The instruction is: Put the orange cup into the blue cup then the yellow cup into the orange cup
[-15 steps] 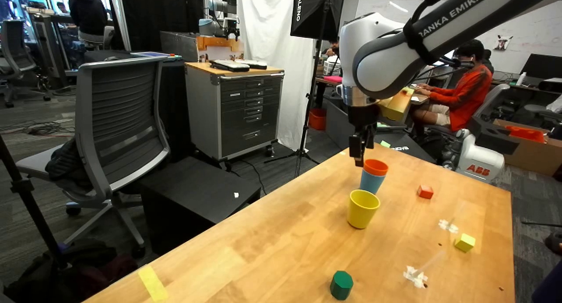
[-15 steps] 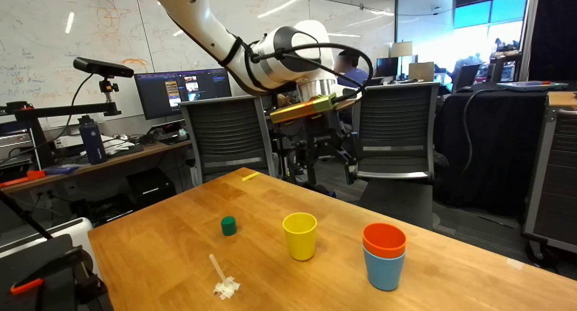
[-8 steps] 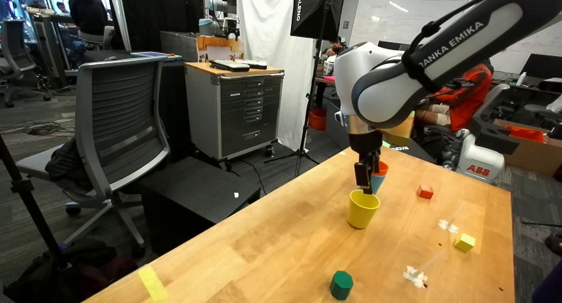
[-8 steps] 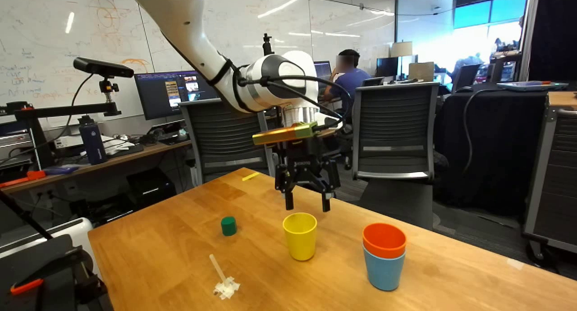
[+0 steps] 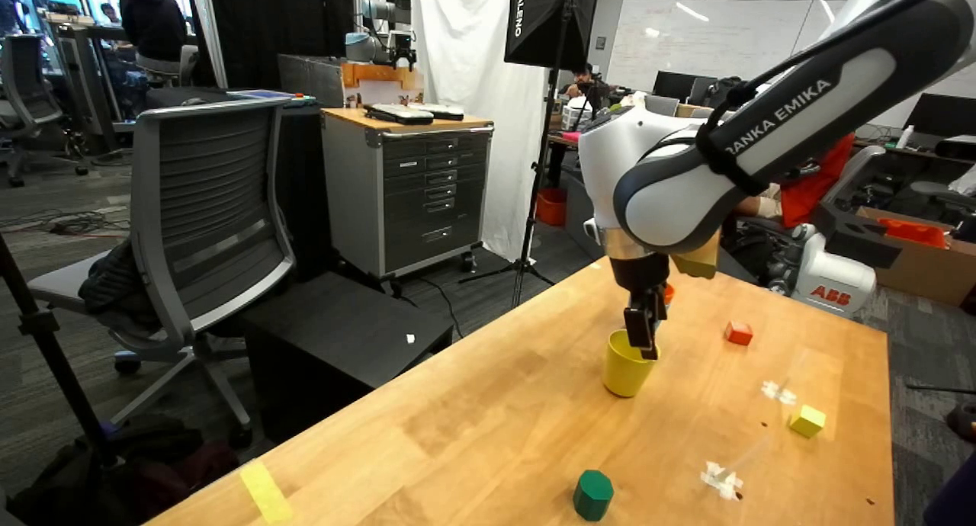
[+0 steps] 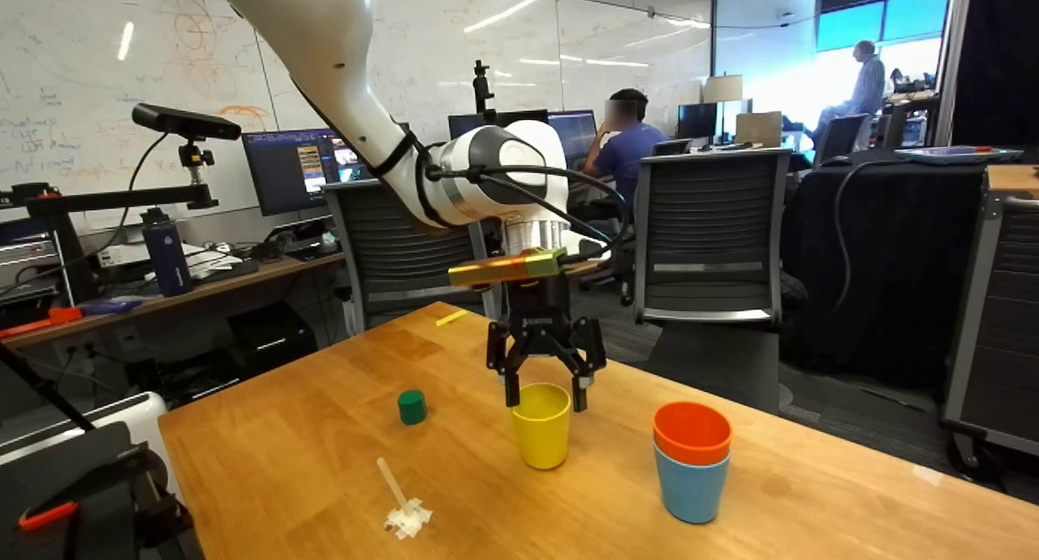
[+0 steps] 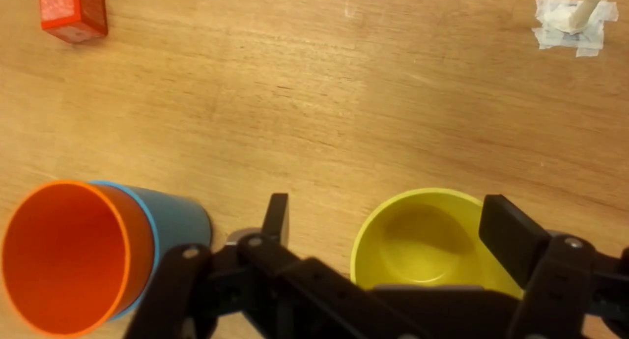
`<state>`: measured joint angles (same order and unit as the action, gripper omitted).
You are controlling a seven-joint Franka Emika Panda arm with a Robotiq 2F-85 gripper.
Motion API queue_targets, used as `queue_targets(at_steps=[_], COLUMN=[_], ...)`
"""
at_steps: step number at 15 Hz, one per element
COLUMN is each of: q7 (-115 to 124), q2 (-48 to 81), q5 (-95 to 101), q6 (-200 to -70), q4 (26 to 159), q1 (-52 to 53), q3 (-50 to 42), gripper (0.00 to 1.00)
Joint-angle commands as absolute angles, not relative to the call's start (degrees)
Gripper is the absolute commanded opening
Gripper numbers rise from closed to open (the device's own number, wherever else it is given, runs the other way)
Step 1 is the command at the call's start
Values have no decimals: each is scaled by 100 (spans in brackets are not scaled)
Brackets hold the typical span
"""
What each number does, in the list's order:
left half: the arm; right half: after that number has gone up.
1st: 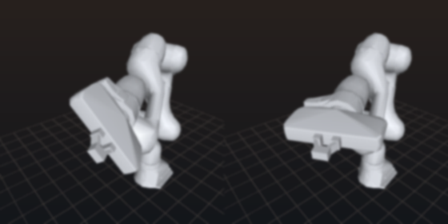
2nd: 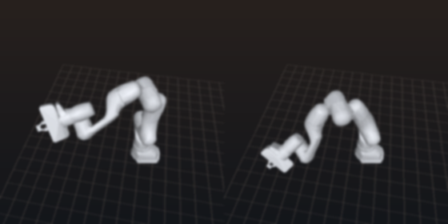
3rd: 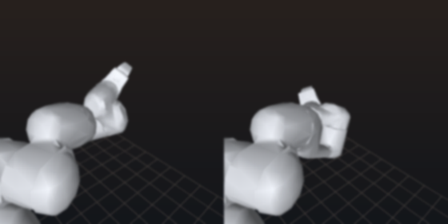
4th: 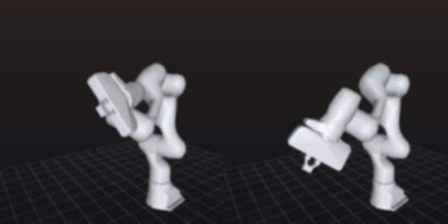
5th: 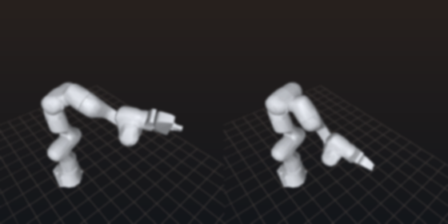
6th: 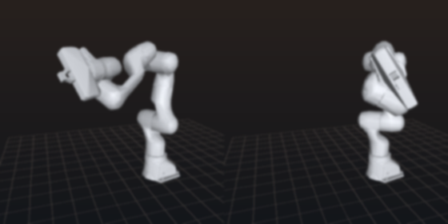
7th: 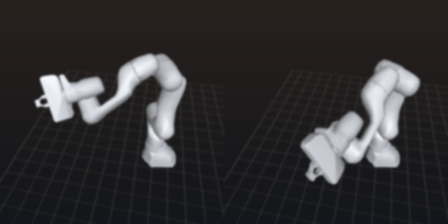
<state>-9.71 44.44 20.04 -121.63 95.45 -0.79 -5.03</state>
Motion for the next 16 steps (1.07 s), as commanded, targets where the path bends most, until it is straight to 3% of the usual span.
queue_targets(at_steps=[1, 16], q7=[-904, -886], q2=[4479, 4682], q5=[2119, 2065], q6=[-12304, -12345], q4=[9537, 9118], q1=[-73, -156], q3=[-563, -631], gripper=[100, 100])
